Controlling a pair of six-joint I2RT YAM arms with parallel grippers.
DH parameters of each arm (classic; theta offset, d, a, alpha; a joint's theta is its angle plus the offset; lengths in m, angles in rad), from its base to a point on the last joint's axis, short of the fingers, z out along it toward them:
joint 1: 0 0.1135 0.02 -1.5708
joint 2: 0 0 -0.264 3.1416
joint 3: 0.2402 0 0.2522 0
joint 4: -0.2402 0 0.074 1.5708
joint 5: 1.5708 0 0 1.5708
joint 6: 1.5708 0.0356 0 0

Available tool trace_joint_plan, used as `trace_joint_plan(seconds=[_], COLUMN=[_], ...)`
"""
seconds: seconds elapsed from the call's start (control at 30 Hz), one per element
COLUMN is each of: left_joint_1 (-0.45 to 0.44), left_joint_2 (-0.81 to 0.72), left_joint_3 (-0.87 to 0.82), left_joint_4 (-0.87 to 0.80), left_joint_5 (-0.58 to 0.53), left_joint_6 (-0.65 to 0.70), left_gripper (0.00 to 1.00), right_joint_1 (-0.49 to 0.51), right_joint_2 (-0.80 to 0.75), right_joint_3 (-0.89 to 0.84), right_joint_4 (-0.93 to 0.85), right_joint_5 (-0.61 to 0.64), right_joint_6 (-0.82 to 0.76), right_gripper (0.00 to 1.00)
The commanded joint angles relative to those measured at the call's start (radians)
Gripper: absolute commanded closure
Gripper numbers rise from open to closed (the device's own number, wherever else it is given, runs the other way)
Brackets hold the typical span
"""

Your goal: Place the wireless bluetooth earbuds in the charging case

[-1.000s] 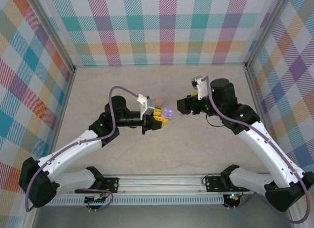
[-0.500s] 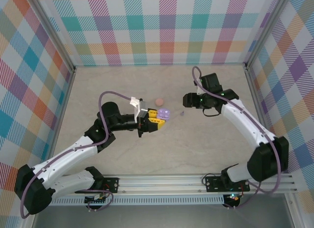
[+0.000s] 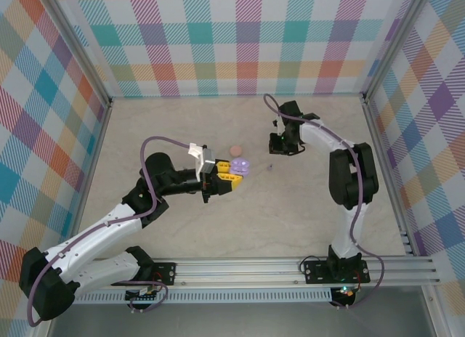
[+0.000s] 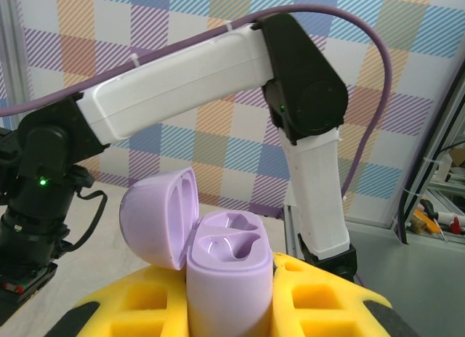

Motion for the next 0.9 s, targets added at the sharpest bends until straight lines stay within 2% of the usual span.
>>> trace_joint_plan(seconds=[0.0,0.5,0.87], left_joint_1=[-0.018,-0.020,-0.020], left_joint_2=[-0.017,-0.024,-0.037], left_joint_3=[-0.009,-0.017,-0.029], left_joint_4=[0.034,0.029,0.023], left_joint_5=[-0.008,-0.013,-0.028], left_joint_6=[-0.008,-0.010,-0.002], left_gripper=[1.00,1.00,1.00], right_joint_1=[-0.001,-0.001,0.007], right_joint_2=[0.054,0.182,0.113], right_joint_3=[0.071,0.114,0.009], right_joint_4=[-0.075,-0.141,-0.159], right_joint_5=[-0.034,-0.066,-0.004], right_joint_6=[-0.040,-0.083,-0.066], right_gripper=[0.91,0.89,0.88])
